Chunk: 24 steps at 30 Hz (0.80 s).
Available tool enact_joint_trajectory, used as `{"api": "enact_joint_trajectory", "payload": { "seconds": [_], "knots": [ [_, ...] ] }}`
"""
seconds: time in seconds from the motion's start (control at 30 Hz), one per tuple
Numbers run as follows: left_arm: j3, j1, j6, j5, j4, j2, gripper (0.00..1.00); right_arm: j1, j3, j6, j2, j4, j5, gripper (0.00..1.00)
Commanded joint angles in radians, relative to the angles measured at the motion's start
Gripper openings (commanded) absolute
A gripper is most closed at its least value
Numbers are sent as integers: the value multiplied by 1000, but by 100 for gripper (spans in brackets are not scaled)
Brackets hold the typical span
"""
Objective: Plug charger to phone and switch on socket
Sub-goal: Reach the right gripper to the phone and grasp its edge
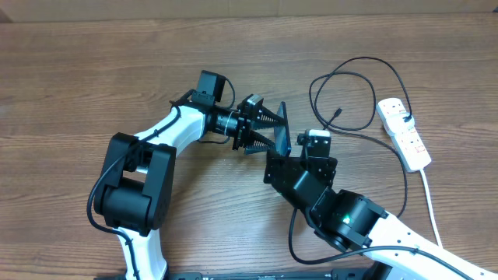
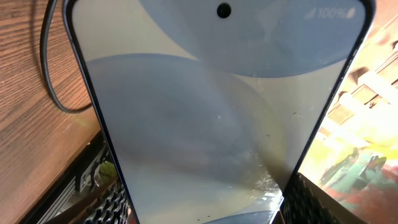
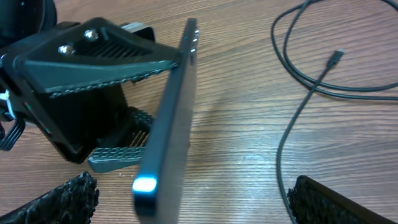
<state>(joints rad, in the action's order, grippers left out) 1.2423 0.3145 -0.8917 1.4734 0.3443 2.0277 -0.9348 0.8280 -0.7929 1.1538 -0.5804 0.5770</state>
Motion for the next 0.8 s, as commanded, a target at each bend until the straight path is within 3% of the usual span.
{"api": "enact_joint_trajectory", "payload": {
  "seconds": [0.0,0.2,0.53,0.77],
  "knots": [
    [-3,5,-7,47,-6,6,52,-16,-6,6,23,30,24,100],
    [-3,5,-6,47,-6,6,53,-16,-6,16,78,62,24,100],
    [-3,5,-6,46,-13,6,53,-16,-6,91,115,159,5,73],
    [-3,5,-6,47,-13,6,53,-16,-6,91,116,164,5,62]
  ]
}}
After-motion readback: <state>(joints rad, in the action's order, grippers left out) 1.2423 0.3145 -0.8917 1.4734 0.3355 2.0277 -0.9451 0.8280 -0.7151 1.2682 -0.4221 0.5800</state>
